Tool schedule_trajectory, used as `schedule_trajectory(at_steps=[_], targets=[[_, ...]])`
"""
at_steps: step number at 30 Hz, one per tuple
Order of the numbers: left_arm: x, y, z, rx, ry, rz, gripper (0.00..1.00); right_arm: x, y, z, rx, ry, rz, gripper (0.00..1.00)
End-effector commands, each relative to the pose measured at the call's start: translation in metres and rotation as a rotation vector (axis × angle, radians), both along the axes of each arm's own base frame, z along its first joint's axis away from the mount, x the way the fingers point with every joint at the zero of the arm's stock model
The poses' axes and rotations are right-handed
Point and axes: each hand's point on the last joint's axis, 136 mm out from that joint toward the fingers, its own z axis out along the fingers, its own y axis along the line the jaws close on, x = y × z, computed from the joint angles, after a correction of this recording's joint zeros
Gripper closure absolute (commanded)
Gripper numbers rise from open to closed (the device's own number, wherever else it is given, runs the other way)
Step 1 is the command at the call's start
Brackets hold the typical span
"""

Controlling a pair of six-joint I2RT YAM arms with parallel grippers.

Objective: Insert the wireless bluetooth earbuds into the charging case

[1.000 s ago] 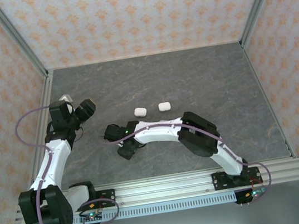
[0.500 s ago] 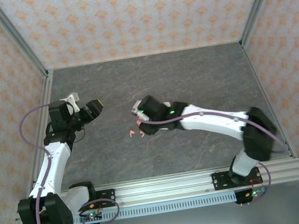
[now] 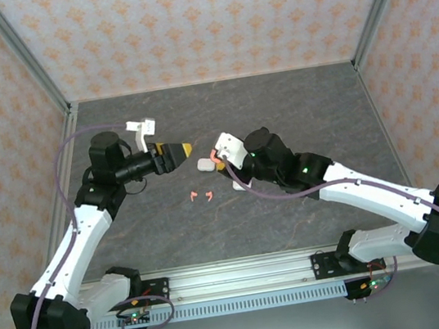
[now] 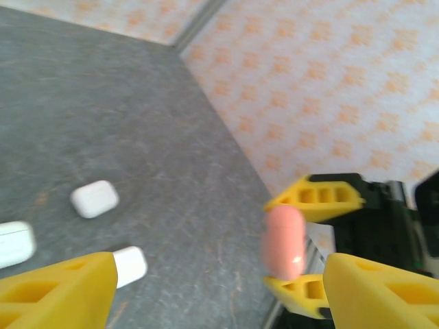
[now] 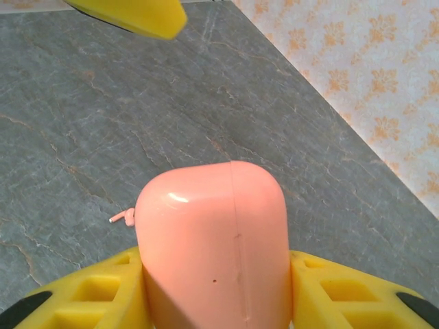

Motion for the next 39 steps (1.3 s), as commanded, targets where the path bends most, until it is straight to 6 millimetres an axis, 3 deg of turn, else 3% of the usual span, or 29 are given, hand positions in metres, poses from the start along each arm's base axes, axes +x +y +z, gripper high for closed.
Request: schedule_trajectory(at_steps=[1, 9, 14, 23, 30, 33, 39], targets=[[-0.010, -0.021, 0.022, -0.030, -0.069, -0.112, 0.21, -0.002, 0.003, 0.012, -0.009, -0.062, 0.041, 0.55], [-0.020, -0.057, 0.005, 0.004, -0.035, -0.229, 0.21, -0.002, 0.007, 0.019, 0.020, -0.068, 0.056, 0.55], [-0.024, -0.073, 0.001, 0.007, -0.030, -0.294, 0.28, -0.001, 0.007, 0.021, 0.024, -0.071, 0.049, 0.55], [-0.027, -0.084, -0.006, 0.028, -0.009, -0.339, 0.60, 0.000, 0.007, 0.018, 0.017, -0.070, 0.042, 0.55], [-0.027, -0.084, -0.007, 0.046, -0.019, -0.343, 0.75, 0.000, 0.004, 0.016, 0.010, -0.053, 0.033, 0.52], [-0.025, -0.082, -0.008, 0.060, -0.029, -0.324, 0.79, -0.002, 0.002, 0.015, 0.014, -0.028, 0.030, 0.41], [-0.014, -0.077, -0.013, 0.103, -0.061, -0.260, 0.84, -0.015, -0.019, 0.028, 0.093, 0.024, 0.031, 0.03]])
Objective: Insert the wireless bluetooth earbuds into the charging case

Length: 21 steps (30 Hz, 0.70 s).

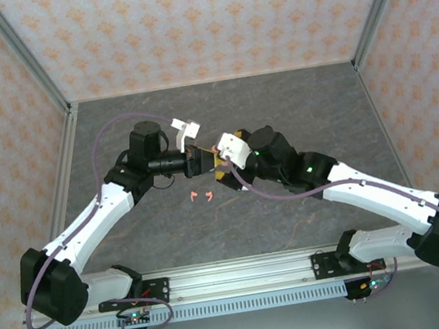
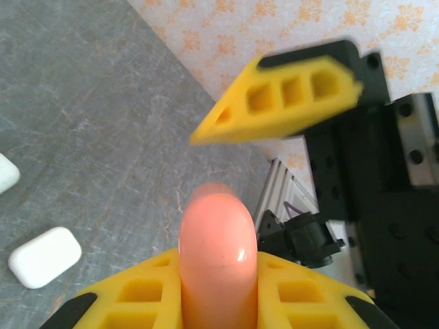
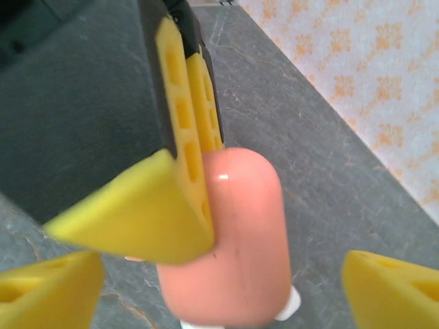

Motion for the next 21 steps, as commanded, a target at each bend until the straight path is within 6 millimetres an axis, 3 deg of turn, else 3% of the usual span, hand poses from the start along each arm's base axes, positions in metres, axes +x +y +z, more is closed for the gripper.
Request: schedule_trajectory(at_steps=[1, 9, 16, 21], targets=[[0.005, 0.001, 0.014, 0.018, -0.094, 0.028, 0.85, -0.014, -0.015, 0.022, 0.091, 0.031, 0.017, 0.01], [-0.002, 0.005, 0.021, -0.001, -0.311, 0.023, 0.92, -0.023, -0.041, 0.038, 0.349, 0.238, 0.078, 0.01], [-0.021, 0.007, 0.029, -0.006, -0.436, -0.018, 0.94, -0.022, -0.028, 0.040, 0.417, 0.348, 0.178, 0.04], [-0.027, 0.004, 0.032, -0.013, -0.451, -0.053, 0.94, -0.009, -0.020, 0.038, 0.420, 0.367, 0.169, 0.06]])
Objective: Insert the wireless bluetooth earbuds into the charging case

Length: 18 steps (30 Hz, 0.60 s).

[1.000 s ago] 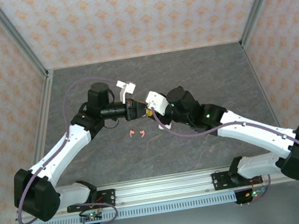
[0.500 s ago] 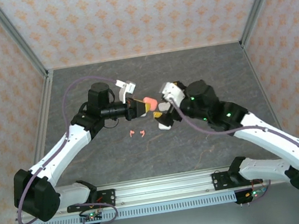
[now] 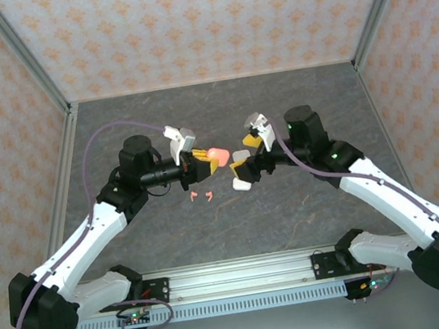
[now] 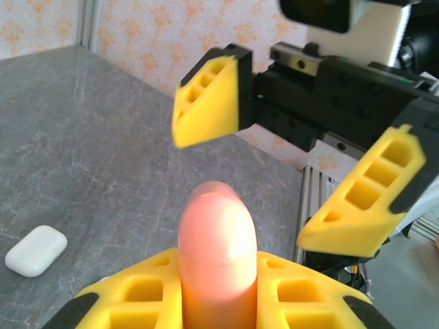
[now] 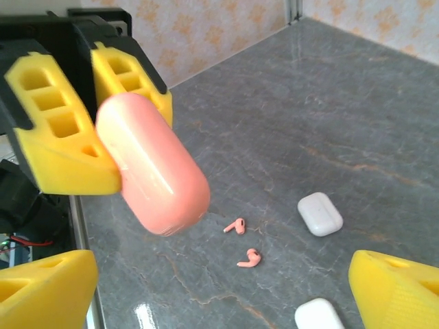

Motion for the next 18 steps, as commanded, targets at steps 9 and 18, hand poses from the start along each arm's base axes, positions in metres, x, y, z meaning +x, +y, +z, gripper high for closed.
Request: schedule_trajectory(at_steps=[9, 18], targets=[[-0.014, -0.005, 0.011, -0.001, -0.098, -0.070, 0.95, 0.016, 0.012, 0.034, 0.064, -0.033, 0.000, 0.20], [-0.019, -0.004, 0.014, -0.010, -0.121, -0.077, 0.96, 0.031, 0.004, 0.034, 0.023, -0.045, -0.068, 0.24]])
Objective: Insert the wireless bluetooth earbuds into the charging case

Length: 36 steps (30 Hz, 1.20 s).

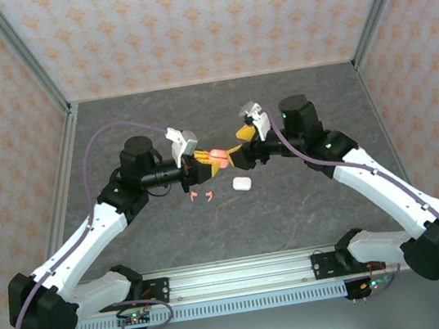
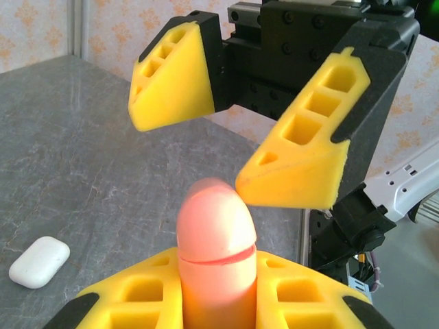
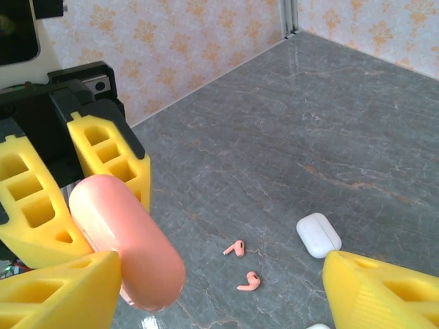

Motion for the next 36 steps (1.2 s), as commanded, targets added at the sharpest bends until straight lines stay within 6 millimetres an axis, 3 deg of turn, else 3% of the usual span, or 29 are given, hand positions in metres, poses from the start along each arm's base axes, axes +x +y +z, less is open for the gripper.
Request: schedule_trajectory(at_steps=[1, 8, 15, 20, 23, 26, 31, 36], targets=[[-0.013, -0.001, 0.014, -0.028, -0.063, -0.046, 0.96, 0.012, -0.004, 0.014, -0.006, -0.052, -0.045, 0.24], [-0.016, -0.001, 0.018, -0.038, -0.076, -0.048, 0.96, 0.025, -0.005, 0.006, -0.028, -0.024, -0.092, 0.24], [-0.014, 0.002, 0.015, -0.027, -0.087, -0.022, 0.97, 0.027, -0.011, 0.015, -0.016, -0.019, -0.122, 0.23], [0.002, 0.017, 0.001, 0.065, -0.110, 0.113, 1.00, 0.020, -0.023, 0.022, 0.023, -0.011, -0.154, 0.21], [0.018, 0.037, -0.008, 0.121, -0.139, 0.240, 1.00, 0.022, -0.025, 0.001, 0.002, 0.074, -0.190, 0.24], [0.038, 0.066, -0.014, 0.112, -0.101, 0.364, 1.00, 0.029, -0.017, -0.037, -0.017, 0.223, -0.219, 0.33], [0.071, 0.123, -0.030, 0.086, 0.009, 0.614, 1.00, 0.030, 0.017, -0.100, -0.116, 0.343, -0.251, 0.43], [0.083, 0.159, -0.042, 0.092, 0.092, 0.779, 1.00, 0.028, 0.062, -0.145, -0.214, 0.390, -0.208, 0.47]])
